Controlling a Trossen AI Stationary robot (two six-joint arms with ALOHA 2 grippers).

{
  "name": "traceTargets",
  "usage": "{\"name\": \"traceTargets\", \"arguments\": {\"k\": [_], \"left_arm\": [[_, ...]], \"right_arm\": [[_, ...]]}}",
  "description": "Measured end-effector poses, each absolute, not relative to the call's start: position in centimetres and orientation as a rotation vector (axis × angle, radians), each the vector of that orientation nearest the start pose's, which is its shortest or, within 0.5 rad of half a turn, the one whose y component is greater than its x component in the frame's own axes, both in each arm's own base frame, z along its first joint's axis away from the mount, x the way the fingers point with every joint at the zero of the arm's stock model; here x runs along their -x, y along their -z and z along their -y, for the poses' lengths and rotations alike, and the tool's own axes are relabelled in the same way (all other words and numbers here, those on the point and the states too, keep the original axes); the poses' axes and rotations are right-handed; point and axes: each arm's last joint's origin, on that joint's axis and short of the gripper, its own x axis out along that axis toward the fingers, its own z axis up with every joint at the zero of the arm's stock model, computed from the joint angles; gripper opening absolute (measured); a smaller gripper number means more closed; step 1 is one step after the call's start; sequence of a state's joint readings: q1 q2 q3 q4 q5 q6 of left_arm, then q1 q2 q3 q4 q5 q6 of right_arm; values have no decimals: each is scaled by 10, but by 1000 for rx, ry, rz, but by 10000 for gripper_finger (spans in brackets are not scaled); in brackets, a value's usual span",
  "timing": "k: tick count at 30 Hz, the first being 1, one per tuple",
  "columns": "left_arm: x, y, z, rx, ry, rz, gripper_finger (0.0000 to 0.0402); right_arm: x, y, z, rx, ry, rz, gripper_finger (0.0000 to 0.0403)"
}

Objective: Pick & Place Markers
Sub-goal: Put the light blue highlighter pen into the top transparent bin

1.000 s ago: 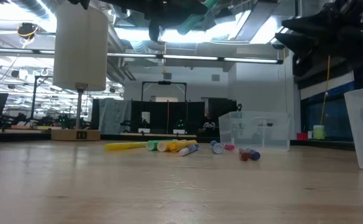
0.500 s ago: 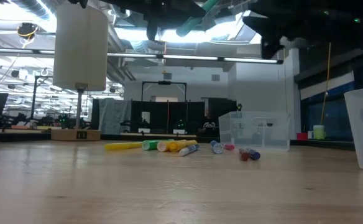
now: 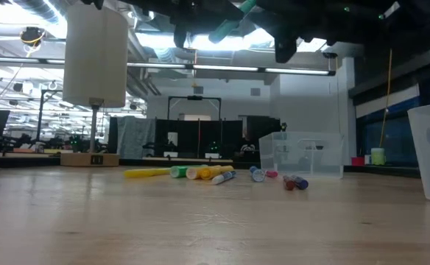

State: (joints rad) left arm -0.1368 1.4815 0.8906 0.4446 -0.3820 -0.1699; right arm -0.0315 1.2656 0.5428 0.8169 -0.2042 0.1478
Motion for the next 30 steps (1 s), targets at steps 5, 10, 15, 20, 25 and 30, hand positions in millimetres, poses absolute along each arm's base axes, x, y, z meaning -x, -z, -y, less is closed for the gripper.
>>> {"name": "traceTargets", "arguments": {"k": [5,10,15,20,25,30], "left_arm": [[-325,-265,34,140,-260,-125,65],[-325,-265,34,145,-267,-127,65],[-326,-264,36,156,-210,-145,65],[-326,-264,36,160,-218,-137,65],[-326,-266,36,163,-216,-121,65],[-326,-266,34,167,-210,-115,65]], "right_arm": [[-264,-248,4,-137,-176,79,180],[-265,-249,5,-141,-139,91,230],[-265,-255,7,-150,-87,142,244],[-265,-254,8,-146,-44,136,236],[-265,-255,8,-139,-53,150,220],[-265,-256,7,-139,-56,154,193]]}}
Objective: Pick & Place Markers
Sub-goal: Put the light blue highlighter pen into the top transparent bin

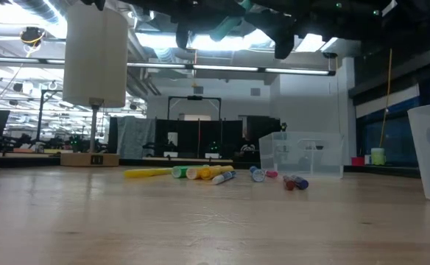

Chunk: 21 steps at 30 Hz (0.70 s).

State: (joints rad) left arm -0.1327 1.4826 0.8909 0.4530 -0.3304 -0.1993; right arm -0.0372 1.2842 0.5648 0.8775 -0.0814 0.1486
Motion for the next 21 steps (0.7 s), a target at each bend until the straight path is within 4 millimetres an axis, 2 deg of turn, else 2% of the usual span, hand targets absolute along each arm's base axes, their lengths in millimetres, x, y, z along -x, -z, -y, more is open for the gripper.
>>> {"name": "traceTargets", "arguments": {"k": [6,13,21], "left_arm": [[-327,-271,29,180,-181,-72,65],[-329,-270,29,180,-172,-66,65],[-332,-265,28,176,-175,-81,65]], "right_arm": [[-264,-256,7,-140,-56,163,169],[-266,-255,7,-145,-61,177,168],[-283,-254,7,-141,-65,178,168]]}}
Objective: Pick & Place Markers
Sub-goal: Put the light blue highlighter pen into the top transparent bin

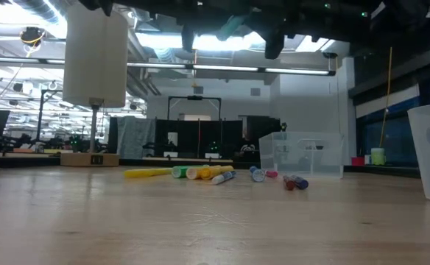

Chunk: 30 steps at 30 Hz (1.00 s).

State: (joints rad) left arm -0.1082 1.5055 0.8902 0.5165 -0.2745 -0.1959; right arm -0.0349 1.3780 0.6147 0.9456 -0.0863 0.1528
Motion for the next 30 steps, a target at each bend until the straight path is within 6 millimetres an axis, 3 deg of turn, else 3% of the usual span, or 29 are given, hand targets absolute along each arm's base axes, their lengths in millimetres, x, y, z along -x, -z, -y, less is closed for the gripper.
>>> {"name": "traceTargets", "arguments": {"k": [4,14,22,30], "left_arm": [[-331,-263,29,172,-189,-97,67],[-331,-262,28,163,-198,-115,74],[-330,-258,28,152,-227,-155,83],[-328,-250,28,145,-282,-230,150]], "right_arm": [[-287,-252,7,-139,-72,148,155],[-287,-254,7,-139,-85,132,67],[-287,-251,7,-121,-75,103,64],[-286,-252,7,-119,-74,91,64]]}}
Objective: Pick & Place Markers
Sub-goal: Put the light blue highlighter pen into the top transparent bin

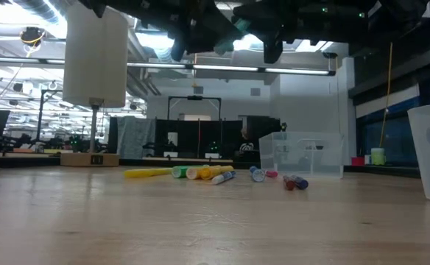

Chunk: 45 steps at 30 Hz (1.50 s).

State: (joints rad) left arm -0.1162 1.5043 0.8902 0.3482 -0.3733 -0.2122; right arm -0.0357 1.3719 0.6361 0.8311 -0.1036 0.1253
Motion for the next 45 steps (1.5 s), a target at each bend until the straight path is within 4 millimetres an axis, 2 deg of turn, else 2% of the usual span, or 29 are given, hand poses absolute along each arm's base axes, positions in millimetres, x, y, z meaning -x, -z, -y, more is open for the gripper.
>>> {"name": "traceTargets", "arguments": {"k": [6,10,21,27,36,45], "left_arm": [[-328,-250,28,140,-282,-232,206],[-326,-246,28,129,-286,-275,223],[-322,-235,28,165,-297,-393,222],[-321,-235,34,164,-264,-400,225],[-319,-235,47,155,-227,-402,226],[-319,-235,49,153,-221,-403,226]], "right_arm": [[-280,-255,8,-117,-36,50,64],[-274,-256,9,-116,20,-5,64],[-261,-253,13,-123,163,-144,64],[-260,-251,14,-134,224,-158,64],[-258,-248,20,-103,439,-175,64],[-255,-248,25,-47,612,-175,64]]}}
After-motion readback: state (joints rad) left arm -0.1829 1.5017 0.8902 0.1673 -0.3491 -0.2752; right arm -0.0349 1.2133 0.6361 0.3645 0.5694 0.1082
